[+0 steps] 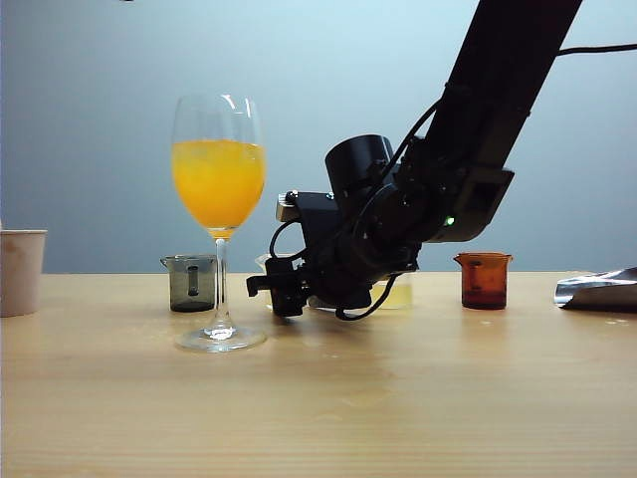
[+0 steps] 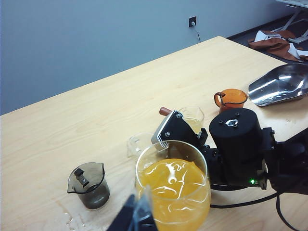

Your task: Pick up the second measuring cup from the left, pour the orange juice inside into the goblet, and finally put the measuring cup back in its original place.

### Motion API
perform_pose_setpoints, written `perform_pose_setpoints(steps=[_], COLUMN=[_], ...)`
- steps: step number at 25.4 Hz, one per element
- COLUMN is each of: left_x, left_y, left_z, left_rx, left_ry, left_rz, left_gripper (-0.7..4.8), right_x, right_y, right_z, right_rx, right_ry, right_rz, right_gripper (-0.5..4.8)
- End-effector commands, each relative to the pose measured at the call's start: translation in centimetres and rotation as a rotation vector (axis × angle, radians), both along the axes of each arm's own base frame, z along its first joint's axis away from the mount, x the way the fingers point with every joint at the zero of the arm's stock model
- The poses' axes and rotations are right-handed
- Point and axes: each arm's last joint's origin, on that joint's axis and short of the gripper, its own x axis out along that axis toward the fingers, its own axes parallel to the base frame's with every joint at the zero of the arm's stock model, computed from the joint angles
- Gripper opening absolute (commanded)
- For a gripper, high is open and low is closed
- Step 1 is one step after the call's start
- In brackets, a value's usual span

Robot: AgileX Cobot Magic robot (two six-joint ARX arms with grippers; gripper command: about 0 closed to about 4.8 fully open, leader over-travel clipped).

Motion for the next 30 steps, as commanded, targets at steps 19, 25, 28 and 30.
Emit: perform_pose_setpoints(steps=[19,25,28,30], left_x=[-4.2,-8.7,-10.9,-11.8], left_y=[2.3,4.9,6.1,6.6], left_z=[1.6,1.6,0.9,0.1], left_rx=[-0.119,-0.149,-0.195,-0.241], left_ry=[-0.027,-0.059,-0.086,-0.096], left_rz=[0.006,0.014,0.014,0.012], left_gripper=[-0.05,-0.05,-0.05,-0.05], right_x=[-9.9,-15.6,-19.1,-21.0], right_y=[-5.7,-9.9,-12.6,-14.0], right_z=[10.7,15.3,16.5,17.1], right_rx=[-0.021,0.041,0.072,0.079], right_ry=[0.094,0.043,-0.004,-0.019], right_rz=[0.094,0.102,0.082,0.081], right_gripper=[-0.05,-0.05,-0.05,-0.06])
